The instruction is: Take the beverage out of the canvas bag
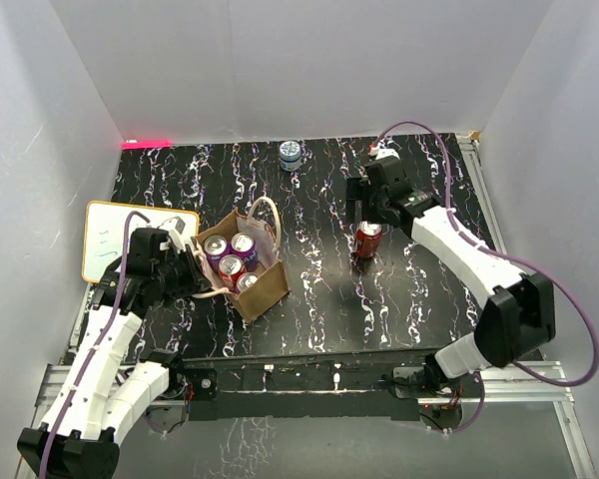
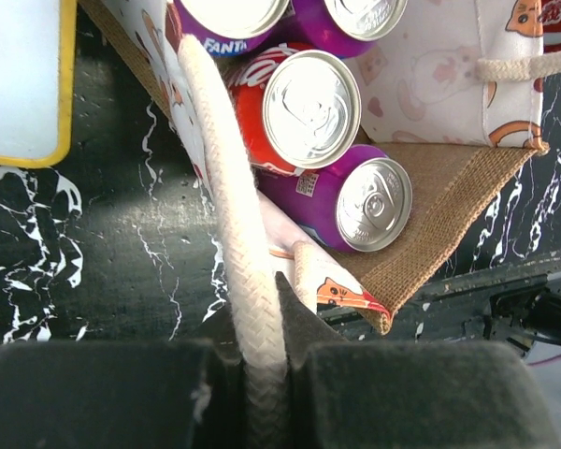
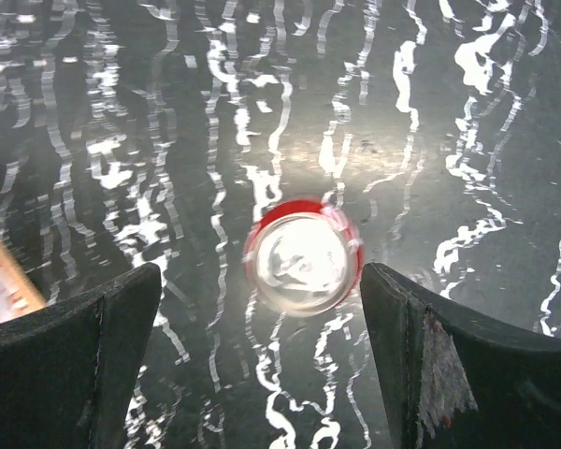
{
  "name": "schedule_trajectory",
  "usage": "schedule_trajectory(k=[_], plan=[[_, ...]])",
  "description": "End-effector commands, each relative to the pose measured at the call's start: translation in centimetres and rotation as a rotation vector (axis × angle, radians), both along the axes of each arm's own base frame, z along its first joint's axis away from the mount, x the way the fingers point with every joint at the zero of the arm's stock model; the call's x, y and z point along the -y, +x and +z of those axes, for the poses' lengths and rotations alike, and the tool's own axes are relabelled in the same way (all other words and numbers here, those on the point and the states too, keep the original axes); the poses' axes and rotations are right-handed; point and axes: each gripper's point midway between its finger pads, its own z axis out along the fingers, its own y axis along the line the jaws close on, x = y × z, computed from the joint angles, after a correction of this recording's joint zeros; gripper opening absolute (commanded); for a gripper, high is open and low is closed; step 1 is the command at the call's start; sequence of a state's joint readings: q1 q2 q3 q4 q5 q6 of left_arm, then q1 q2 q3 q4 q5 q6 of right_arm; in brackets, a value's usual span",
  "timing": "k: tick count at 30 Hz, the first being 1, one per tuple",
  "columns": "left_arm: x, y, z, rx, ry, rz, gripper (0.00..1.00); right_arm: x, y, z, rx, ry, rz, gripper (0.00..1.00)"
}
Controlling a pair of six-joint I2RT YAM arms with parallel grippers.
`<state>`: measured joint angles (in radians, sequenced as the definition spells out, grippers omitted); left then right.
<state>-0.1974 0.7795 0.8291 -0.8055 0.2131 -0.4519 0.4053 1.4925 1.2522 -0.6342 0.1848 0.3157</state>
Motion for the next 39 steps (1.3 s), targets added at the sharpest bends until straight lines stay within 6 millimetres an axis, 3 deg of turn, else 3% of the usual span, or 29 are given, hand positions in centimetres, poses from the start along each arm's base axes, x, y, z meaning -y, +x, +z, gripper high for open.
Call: schedule_trajectory(k=[1, 9, 13, 19, 22, 25, 31, 35, 39], plan=[[1.1, -1.2, 0.0, -0.076, -0.056, -0.05, 0.0, -4.5, -2.8, 3.7, 0.05, 0.102, 0.096, 0.91], [1.4, -1.5, -0.7, -0.085, -0.078, -0.052, 0.0, -18.2, -10.5, 8.0, 0.076, 0.218, 0.406, 0.87], [1.6, -1.6, -1.0, -0.097, -0.084, -0.058, 0.0, -22.6, -13.3, 9.9, 0.109, 0.184, 0.478, 0.85], [1.6, -1.5, -1.2, -0.105, -0.077, -0.072, 0.0, -27.3, -16.4, 12.1, 0.174, 0.165, 0.567, 0.84], [1.4, -1.3, -1.1, -0.103, -0.076, -0.066, 0.0, -28.7, -15.7, 11.0, 0.168, 0.14, 0.56, 0.83], [1.4, -1.4, -1.2, -0.104, -0.076, -0.065, 0.0, -29.6, -14.9, 8.1, 0.133, 0.053, 0.552, 0.82], [1.2, -1.4, -1.2, -0.1, -0.079, -0.06, 0.0, -29.1, -13.2, 4.5, 0.077, -0.041, 0.498, 0.8], [1.2, -1.4, -1.1, -0.095, -0.082, -0.06, 0.0, -29.1, -13.4, 3.1, 0.048, -0.037, 0.524, 0.74], [1.2, -1.3, -1.0, -0.094, -0.082, -0.061, 0.0, -28.5, -14.0, 1.4, 0.006, -0.056, 0.546, 0.75]])
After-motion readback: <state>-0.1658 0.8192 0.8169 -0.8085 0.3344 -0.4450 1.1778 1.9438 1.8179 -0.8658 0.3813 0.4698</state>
